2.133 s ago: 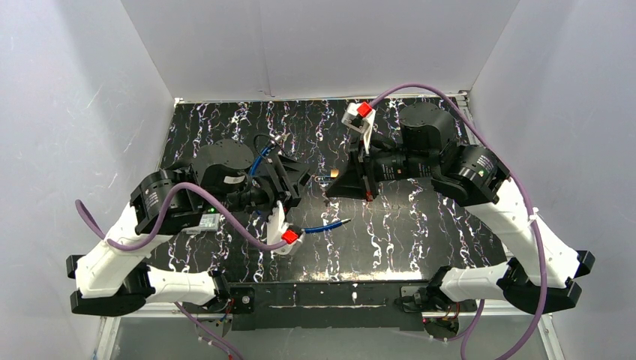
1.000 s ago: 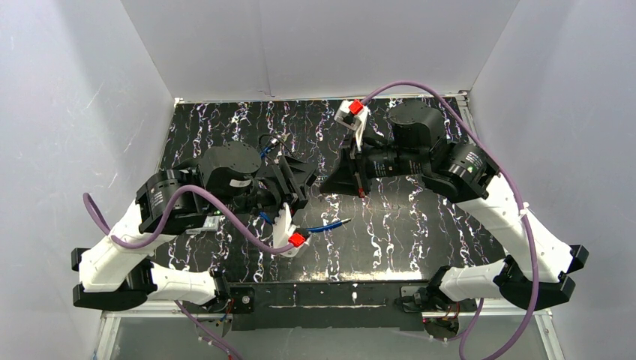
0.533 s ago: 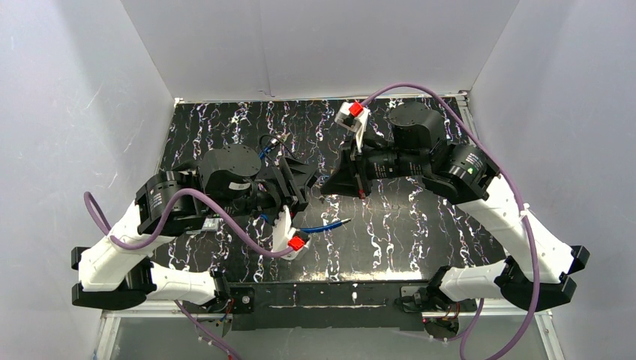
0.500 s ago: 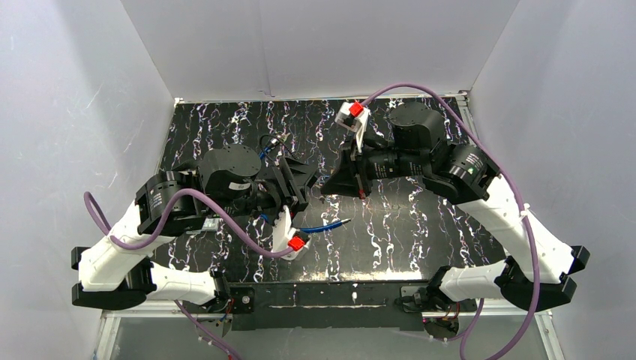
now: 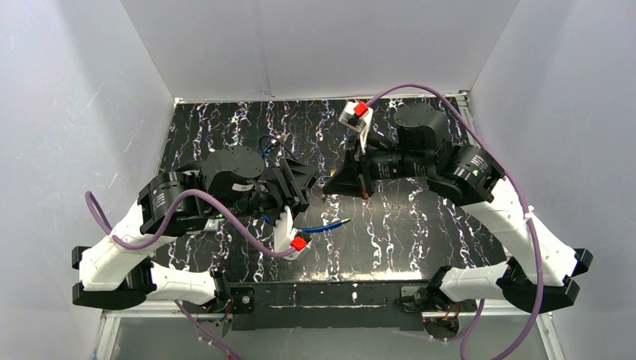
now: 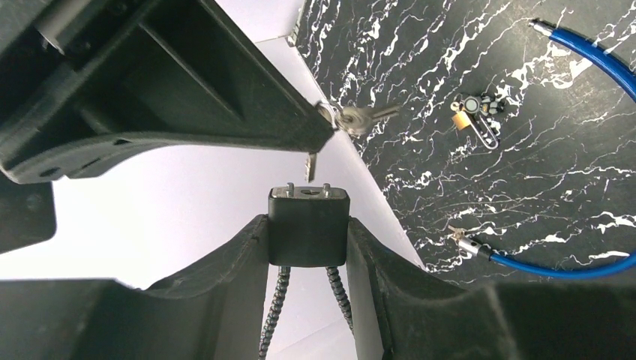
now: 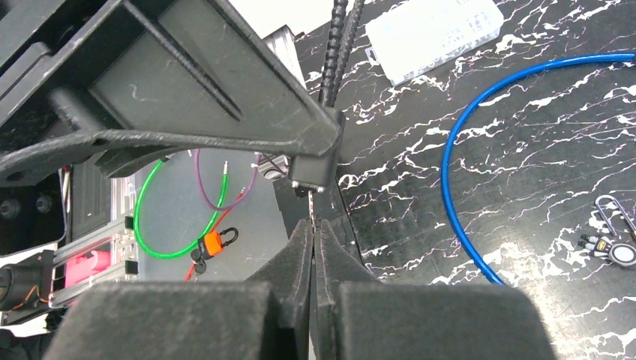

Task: Unlock with the key

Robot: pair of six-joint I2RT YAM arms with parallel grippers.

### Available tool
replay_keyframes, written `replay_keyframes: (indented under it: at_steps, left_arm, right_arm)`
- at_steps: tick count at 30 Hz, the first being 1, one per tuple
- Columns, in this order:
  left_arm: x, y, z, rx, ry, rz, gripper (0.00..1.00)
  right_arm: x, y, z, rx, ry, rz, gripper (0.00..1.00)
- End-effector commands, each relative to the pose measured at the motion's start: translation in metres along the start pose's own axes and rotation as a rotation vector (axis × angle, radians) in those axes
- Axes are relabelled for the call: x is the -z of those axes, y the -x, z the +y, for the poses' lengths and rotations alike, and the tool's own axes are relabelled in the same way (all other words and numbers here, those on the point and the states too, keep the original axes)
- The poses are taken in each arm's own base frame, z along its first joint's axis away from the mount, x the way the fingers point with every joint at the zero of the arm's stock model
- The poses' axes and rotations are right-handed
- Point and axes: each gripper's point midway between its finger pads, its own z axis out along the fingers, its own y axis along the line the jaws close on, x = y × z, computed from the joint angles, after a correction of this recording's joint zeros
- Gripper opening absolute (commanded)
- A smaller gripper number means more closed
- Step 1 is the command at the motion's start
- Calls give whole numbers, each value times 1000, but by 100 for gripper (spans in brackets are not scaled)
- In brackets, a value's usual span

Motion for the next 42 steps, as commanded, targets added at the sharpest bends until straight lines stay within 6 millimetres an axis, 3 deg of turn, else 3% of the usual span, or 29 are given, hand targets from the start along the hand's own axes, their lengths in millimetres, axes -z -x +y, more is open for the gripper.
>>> replay_keyframes:
  at_steps: [1, 30, 42]
  left_arm:
    - [4, -4, -4, 1, -7, 25, 0]
    - [0, 3, 8, -18, 22, -1, 0]
    - [2, 5, 11, -21, 39, -3, 0]
  right_arm:
    - [14, 12, 11, 50, 15, -69, 1]
    - [1, 23, 7, 61, 18, -72, 1]
    - [-7, 24, -6, 56, -29, -72, 1]
